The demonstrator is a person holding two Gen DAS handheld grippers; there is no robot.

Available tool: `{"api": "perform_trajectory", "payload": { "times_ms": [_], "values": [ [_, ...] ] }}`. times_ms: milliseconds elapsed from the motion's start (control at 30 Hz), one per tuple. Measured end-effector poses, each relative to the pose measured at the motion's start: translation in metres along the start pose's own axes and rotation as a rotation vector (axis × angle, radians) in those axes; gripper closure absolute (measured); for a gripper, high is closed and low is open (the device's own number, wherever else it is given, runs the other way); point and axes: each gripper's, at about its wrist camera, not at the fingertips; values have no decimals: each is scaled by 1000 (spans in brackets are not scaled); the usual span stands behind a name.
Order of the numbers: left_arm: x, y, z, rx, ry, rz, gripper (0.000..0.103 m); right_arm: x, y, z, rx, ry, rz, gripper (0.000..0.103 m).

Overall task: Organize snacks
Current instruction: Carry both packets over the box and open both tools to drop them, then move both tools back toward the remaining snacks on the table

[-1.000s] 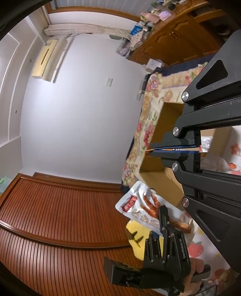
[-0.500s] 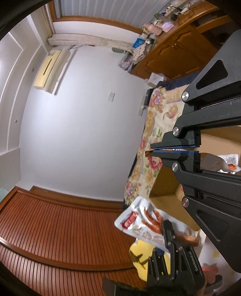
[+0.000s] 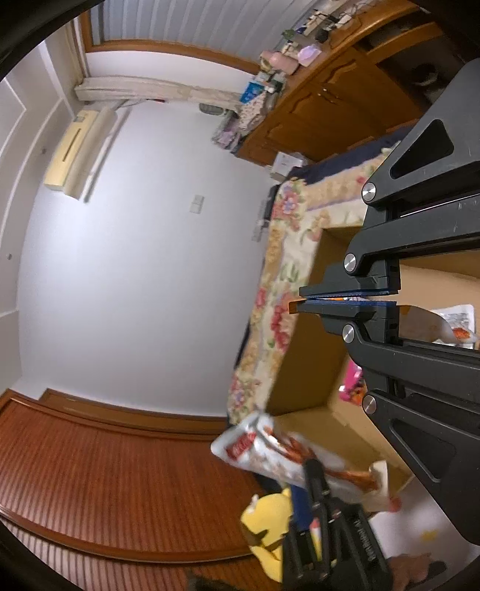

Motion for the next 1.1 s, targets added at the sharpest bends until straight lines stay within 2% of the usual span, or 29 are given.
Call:
{"api": "perform_trajectory", "payload": {
  "times_ms": [133,400,433,567,633,667,733,767,833,867,933,1100],
  "values": [
    [0,-6,1,24,-17,-6,79,3,-22,13,58,20,12,103],
    [-6,-23,-15,24,-39,15,56,4,-41,21,101,88,78,103],
    [-8,-25,-18,21,-41,13,56,5,-41,21,105,97,85,103],
    [-9,-31,-28,22,-47,18,52,10,-45,23,140,221,146,103],
    [-8,-34,-32,19,-42,24,39,13,-47,23,142,263,165,102],
    [-9,-36,-36,11,-37,32,36,15,-48,22,143,292,172,100],
    [-8,-38,-40,0,-32,42,24,18,-49,22,144,318,173,83],
    [-8,-40,-43,-6,-31,46,24,20,-49,21,143,329,174,76],
    [-8,-43,-46,-5,-36,44,23,21,-51,20,153,354,184,49],
    [-7,-46,-48,1,-40,39,23,23,-52,20,157,352,184,45],
    [-4,-51,-50,6,-44,33,23,26,-53,16,145,311,170,45],
    [-3,-68,-56,37,-13,53,23,25,-54,4,129,314,176,45]
  ]
}}
Point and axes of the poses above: each gripper's, at about its wrist camera, not at the fingertips, and z roughly the way its jaws point, x to its left, y to its top, and after that the axes turned 1 degree about z, right-handed
